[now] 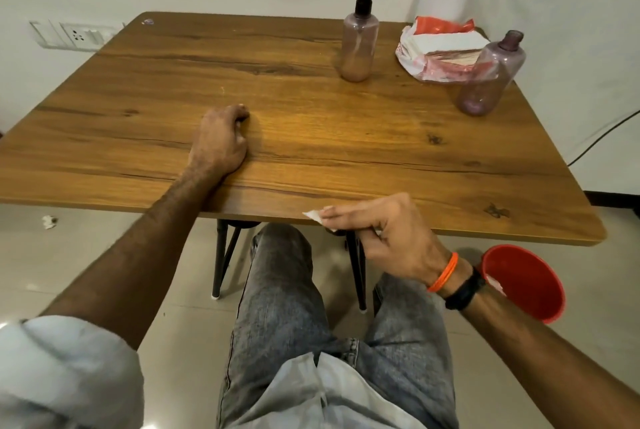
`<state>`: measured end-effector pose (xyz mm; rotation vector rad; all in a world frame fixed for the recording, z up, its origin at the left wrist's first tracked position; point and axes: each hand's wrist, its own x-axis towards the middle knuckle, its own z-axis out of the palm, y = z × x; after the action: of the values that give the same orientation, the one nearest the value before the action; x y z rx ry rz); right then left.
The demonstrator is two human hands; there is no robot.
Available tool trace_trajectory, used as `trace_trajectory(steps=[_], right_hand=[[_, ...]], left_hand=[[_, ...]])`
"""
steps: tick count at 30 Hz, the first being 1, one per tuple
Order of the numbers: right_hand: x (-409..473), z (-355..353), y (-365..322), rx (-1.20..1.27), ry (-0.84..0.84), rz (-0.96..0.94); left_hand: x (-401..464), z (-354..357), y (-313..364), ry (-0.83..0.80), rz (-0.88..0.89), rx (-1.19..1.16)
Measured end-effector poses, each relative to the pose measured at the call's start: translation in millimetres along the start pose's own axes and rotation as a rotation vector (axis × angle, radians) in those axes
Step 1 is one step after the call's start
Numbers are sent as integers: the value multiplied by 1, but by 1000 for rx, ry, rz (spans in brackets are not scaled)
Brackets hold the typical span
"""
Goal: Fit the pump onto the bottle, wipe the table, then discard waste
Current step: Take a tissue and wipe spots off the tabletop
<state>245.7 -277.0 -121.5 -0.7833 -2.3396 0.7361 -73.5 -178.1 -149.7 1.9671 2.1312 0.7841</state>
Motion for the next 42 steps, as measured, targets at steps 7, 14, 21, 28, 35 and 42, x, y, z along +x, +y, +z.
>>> trace_trajectory(steps=[7, 14, 21, 28, 35, 42], right_hand=[[70, -24, 33, 76, 251, 390], [143, -25, 80, -199, 286, 477], [139, -10, 67, -379, -98, 234], [88, 1, 19, -111, -325, -56], [178, -14, 69, -216, 161, 273], [183, 12, 67, -348, -149, 179]], left_hand=[[-3, -2, 4, 20, 11, -19], [-4, 1, -1, 38, 40, -33], [-1, 5, -2, 82, 51, -19], [-1, 9, -1, 112, 50, -10], [-2, 5, 2, 98, 65, -13], [-2, 5, 4, 95, 53, -1]])
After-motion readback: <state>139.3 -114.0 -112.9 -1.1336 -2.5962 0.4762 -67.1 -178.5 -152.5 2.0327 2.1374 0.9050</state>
